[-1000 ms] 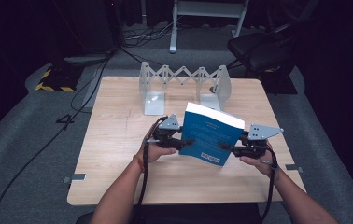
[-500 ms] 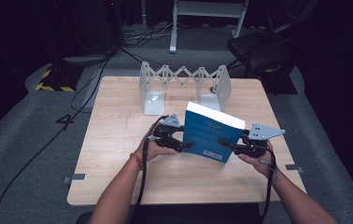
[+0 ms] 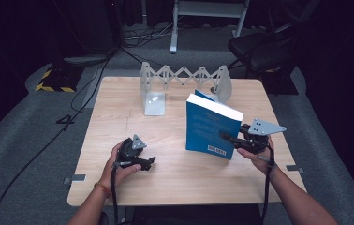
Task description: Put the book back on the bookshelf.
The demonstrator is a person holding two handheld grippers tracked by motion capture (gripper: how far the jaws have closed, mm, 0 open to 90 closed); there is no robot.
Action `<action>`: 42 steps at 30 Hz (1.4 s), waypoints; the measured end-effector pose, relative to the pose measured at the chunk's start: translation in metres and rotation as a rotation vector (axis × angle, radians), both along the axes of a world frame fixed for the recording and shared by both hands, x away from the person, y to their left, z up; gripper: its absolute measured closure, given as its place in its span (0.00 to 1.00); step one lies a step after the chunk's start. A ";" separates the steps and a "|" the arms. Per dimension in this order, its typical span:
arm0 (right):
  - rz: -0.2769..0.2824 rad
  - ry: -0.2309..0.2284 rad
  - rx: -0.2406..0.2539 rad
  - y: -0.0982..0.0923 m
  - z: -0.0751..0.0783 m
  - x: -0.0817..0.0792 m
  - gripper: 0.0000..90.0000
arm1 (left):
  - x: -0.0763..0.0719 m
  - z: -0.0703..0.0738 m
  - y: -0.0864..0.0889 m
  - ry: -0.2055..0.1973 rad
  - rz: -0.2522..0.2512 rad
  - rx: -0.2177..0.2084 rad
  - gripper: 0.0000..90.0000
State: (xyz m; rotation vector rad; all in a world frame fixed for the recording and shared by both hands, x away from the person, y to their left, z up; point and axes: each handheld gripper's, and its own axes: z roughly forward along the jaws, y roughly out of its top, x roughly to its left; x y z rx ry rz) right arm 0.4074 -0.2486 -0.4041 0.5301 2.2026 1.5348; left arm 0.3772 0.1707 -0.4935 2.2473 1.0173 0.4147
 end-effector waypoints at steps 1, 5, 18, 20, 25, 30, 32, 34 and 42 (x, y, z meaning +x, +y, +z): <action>-0.002 -0.003 -0.006 0.001 0.001 0.002 0.69 | -0.001 -0.001 0.001 -0.002 0.006 -0.001 0.19; -0.008 0.000 0.002 0.002 0.002 0.007 0.69 | 0.002 -0.006 0.005 0.027 0.007 -0.030 0.18; -0.054 -0.047 -0.022 0.002 0.018 0.025 0.69 | 0.003 -0.008 0.008 0.014 -0.038 -0.040 0.18; -0.072 -0.058 -0.038 0.002 0.023 0.030 0.69 | 0.003 -0.009 0.008 0.013 -0.037 -0.050 0.18; -0.101 -0.065 -0.063 0.002 0.031 0.043 0.69 | 0.003 -0.009 0.009 0.011 -0.052 -0.052 0.18; -0.129 -0.083 -0.094 0.005 0.040 0.057 0.69 | 0.003 -0.008 0.009 0.012 -0.061 -0.048 0.18; -0.147 -0.081 -0.099 0.005 0.042 0.064 0.69 | 0.003 -0.009 0.010 0.011 -0.061 -0.055 0.18; -0.164 -0.075 -0.089 0.004 0.045 0.069 0.69 | 0.003 -0.009 0.010 0.010 -0.066 -0.054 0.18; -0.207 -0.092 -0.099 0.007 0.060 0.084 0.69 | 0.003 -0.009 0.011 0.007 -0.076 -0.057 0.18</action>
